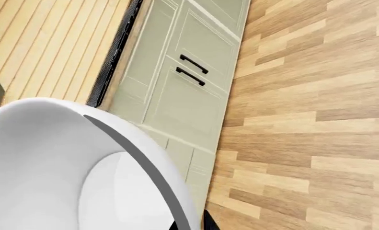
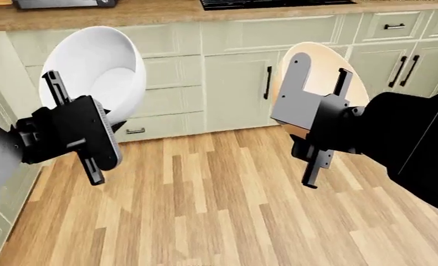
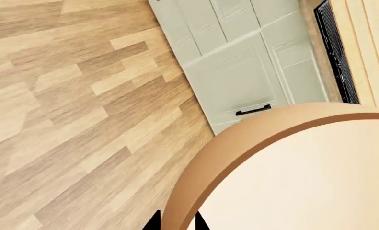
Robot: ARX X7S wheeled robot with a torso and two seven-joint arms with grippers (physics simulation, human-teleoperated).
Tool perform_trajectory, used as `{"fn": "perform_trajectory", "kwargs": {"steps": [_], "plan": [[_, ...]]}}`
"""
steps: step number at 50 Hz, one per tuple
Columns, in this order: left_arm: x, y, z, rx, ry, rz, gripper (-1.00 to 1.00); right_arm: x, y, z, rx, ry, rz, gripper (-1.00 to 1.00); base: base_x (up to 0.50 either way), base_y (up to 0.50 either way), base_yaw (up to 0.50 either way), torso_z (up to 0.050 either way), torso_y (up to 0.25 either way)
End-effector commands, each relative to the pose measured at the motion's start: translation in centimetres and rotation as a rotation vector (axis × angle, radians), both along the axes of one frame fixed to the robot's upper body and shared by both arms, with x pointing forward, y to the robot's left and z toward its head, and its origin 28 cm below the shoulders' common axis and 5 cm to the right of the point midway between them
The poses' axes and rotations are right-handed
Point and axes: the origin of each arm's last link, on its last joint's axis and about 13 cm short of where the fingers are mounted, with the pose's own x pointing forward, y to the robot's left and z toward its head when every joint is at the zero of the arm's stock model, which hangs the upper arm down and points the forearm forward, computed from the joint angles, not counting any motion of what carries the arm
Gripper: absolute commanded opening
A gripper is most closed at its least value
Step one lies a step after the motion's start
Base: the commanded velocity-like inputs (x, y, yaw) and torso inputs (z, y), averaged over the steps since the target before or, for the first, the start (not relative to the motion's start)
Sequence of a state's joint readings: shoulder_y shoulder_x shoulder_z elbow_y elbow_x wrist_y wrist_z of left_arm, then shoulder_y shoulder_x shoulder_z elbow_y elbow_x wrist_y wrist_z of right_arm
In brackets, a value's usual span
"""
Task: Pick the bowl and bowl and place them in the sink. Then turn on the water.
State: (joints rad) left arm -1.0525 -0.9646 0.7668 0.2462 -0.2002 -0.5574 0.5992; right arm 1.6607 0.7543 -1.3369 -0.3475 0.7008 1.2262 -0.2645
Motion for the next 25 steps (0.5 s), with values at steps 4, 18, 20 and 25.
{"fn": "perform_trajectory", "kwargs": {"steps": [4, 18, 20, 25], "plan": [[-0.09, 0.07, 0.54, 0.000, -0.048, 0.003, -1.00, 0.09, -0.09, 0.39, -0.006, -0.054, -0.007, -1.00, 0.00, 0.00, 0.50, 0.000, 0.003], [-0.26, 0.23, 0.80, -0.001, -0.053, 0.005, -1.00, 0.11, 0.04, 0.66, -0.011, -0.053, -0.004, -1.00, 0.00, 0.00, 0.50, 0.000, 0.001], [-0.30, 0.25, 0.91, -0.001, -0.056, 0.005, -1.00, 0.05, 0.05, 0.78, -0.012, -0.054, -0.004, -1.00, 0.00, 0.00, 0.50, 0.000, 0.000], [-0.43, 0.24, 1.18, -0.011, -0.067, 0.003, -1.00, -0.23, -0.02, 1.08, -0.012, -0.060, -0.005, -1.00, 0.00, 0.00, 0.50, 0.000, 0.002]]}}
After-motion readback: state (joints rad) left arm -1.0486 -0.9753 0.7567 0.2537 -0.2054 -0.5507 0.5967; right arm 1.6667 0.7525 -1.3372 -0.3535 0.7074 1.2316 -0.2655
